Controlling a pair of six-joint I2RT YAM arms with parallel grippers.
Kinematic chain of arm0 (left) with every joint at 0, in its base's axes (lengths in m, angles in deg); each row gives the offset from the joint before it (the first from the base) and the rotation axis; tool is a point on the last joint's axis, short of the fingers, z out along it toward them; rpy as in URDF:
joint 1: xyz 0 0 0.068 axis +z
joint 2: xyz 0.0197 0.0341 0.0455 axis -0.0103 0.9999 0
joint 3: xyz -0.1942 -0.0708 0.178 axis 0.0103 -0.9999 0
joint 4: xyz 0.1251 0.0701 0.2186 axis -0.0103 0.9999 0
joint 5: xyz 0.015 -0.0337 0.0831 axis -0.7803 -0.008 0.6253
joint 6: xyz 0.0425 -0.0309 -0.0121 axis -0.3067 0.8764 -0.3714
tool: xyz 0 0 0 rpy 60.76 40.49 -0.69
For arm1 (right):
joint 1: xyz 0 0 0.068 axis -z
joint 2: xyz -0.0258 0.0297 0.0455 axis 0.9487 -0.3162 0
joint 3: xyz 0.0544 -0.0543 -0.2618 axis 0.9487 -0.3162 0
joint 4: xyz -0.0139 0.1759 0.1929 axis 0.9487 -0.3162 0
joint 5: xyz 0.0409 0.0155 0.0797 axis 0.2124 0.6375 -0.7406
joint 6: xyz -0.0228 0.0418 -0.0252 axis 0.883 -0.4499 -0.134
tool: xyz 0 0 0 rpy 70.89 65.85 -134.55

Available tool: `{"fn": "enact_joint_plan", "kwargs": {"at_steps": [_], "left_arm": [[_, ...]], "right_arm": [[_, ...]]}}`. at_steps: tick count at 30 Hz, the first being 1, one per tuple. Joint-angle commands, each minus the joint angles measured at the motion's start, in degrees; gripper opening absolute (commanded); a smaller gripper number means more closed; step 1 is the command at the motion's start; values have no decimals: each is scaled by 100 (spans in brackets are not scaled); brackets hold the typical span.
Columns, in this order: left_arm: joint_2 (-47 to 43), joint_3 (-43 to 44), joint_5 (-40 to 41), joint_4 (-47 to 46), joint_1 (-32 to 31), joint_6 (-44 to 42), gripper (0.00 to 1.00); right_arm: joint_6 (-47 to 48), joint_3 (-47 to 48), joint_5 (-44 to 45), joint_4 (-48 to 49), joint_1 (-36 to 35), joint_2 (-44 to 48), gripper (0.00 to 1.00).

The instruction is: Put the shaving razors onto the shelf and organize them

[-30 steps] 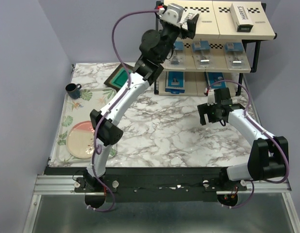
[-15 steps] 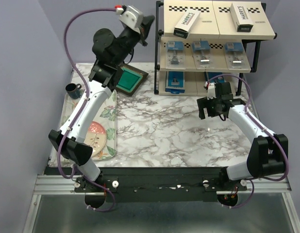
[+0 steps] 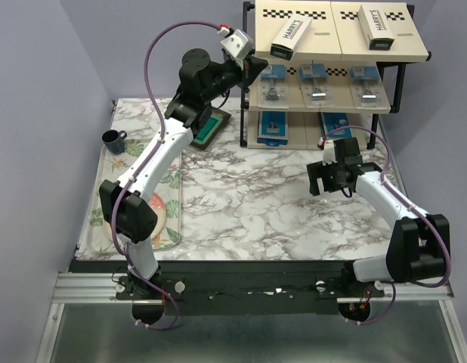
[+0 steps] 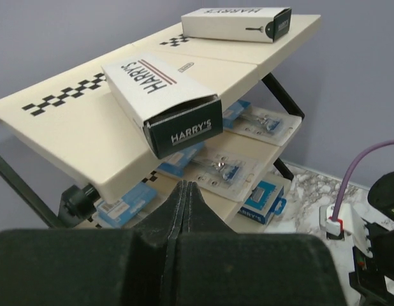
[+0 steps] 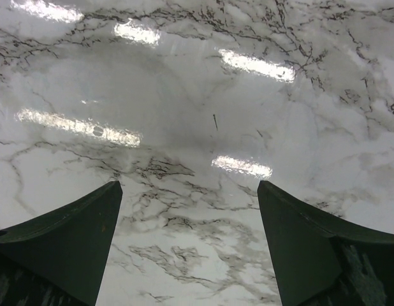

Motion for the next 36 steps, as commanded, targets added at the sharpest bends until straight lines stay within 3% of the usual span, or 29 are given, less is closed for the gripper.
{"fn": "enact_joint_plan", "kwargs": {"at_steps": [1,23,28,33,36], "left_arm": [[382,550,276,-338,-249,182,0],[2430,2950,1050,-733,-1215,-160,0],[1869,2521,612,-1041,-1312,-56,0],[615,1203,514,-1313,-1085,-20,0],[78,640,505,-998,-768,24,0]], "right_arm": [[-85,-211,-138,95,82,190,95],[-67,-290,-129,218,241,137,95],[-68,-264,-138,192,250,102,95],[-102,-290,-164,262,250,58,95],[-111,-246,-190,262,267,23,95]]}}
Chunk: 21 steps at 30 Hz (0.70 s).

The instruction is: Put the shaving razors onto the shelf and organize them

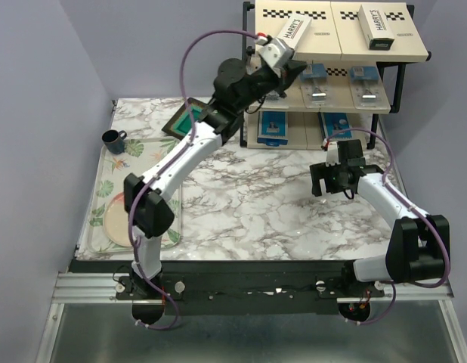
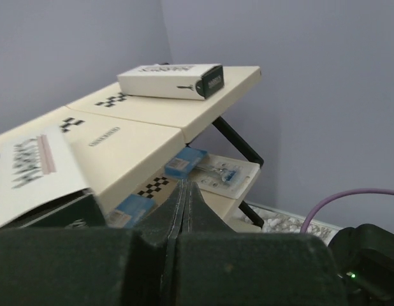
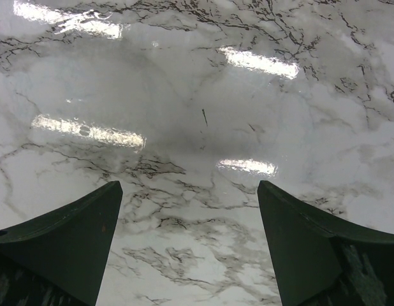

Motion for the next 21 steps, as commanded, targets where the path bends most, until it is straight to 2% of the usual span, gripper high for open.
{"fn": "enact_joint_plan", "kwargs": {"at_steps": [1,3,7,10,16,21], "left_arm": [[-1264,-700,-152,-137,528,35,0],[-1493,-1061,-118,74,721,-87,0],[-1468,-1194,-47,330,898,-123,0],[-1240,-1063,67,356,898,-123,0],[-414,-255,453,374,846,105,0],[43,159,471,286,705,131,0]], "right_arm": [[-85,14,-110,120,49,-30,95],[-77,58,-92,120,49,-65,95],[-85,111,-109,103,40,-135,95],[-76,199,-118,85,49,-205,95],[-32,278,-13,173,49,-206,95],[12,173,13,217,93,-127,95]]}}
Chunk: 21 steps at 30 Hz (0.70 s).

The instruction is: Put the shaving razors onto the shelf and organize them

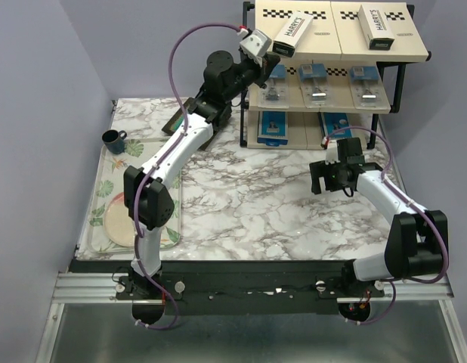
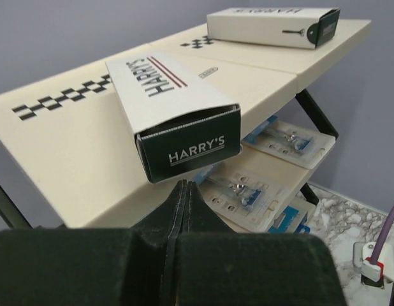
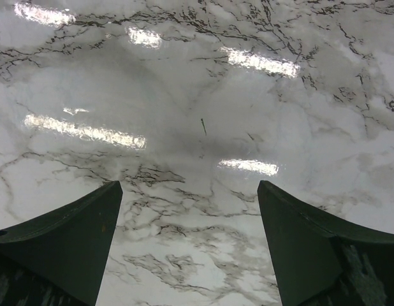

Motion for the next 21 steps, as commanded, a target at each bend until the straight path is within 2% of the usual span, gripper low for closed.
{"fn": "enact_joint_plan", "kwargs": {"at_steps": [1,8,14,18,21], "left_arm": [[306,498,216,-48,-152,92,0],[597,850,146,-197,-372,259,0],[-290,245,-1030,-557,-267,338,0],[-791,-204,-1015,-488,-100,207,0],[-1002,-581,-596,-558,93,189,0]], "right_arm": [[29,-30,31,175,106,66,95],[20,-84,22,202,141,49,95],[55,21,57,184,194,-66,96],[-6,126,-56,106,203,-101,93],[291,688,-1196,-210,185,22,89]]}}
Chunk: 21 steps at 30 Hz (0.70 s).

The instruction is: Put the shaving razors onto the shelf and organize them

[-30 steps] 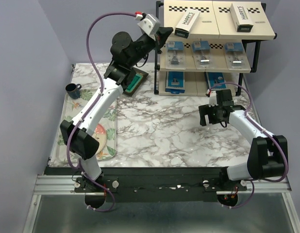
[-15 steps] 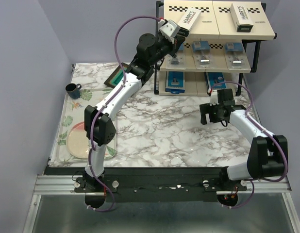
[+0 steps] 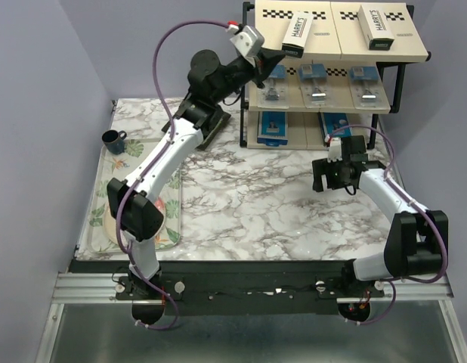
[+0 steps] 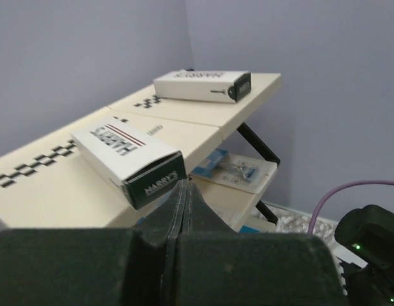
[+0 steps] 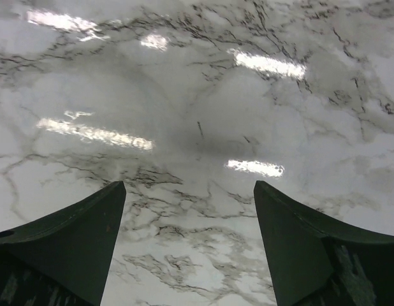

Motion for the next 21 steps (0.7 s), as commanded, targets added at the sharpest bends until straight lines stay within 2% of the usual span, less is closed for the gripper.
{"fn": "enact_joint_plan", "kwargs": {"at_steps": [1,4,5,6,7,8,15,21], "left_arm": [[-625,-484,374,-337,306,-112,0],[-537,-468,1078,-303,376,-315,0],[-485,-415,1236,-302,394,-333,0],[-354,-275,1394,-302,411,-341,0],[-265,-178,1561,-276,446,-359,0],[-186,-73,1633,-189,456,-359,0],[359,517,1695,-170,464,-306,0],[438,491,1686,-250,429,-227,0]], "right_arm": [[232,1116,-1632,-357,-1,79,86],[-75,1891,-2513,-393,-27,88,52],[-233,2520,-2577,-393,-36,44,19],[-522,2822,-2639,-393,-45,-78,7],[-612,3095,-2752,-367,-71,-140,1],[-682,3663,-2753,-332,-97,-184,1],[-1912,5090,-1919,415,-142,-465,1],[-2080,5514,-1611,758,-212,-835,1]]}}
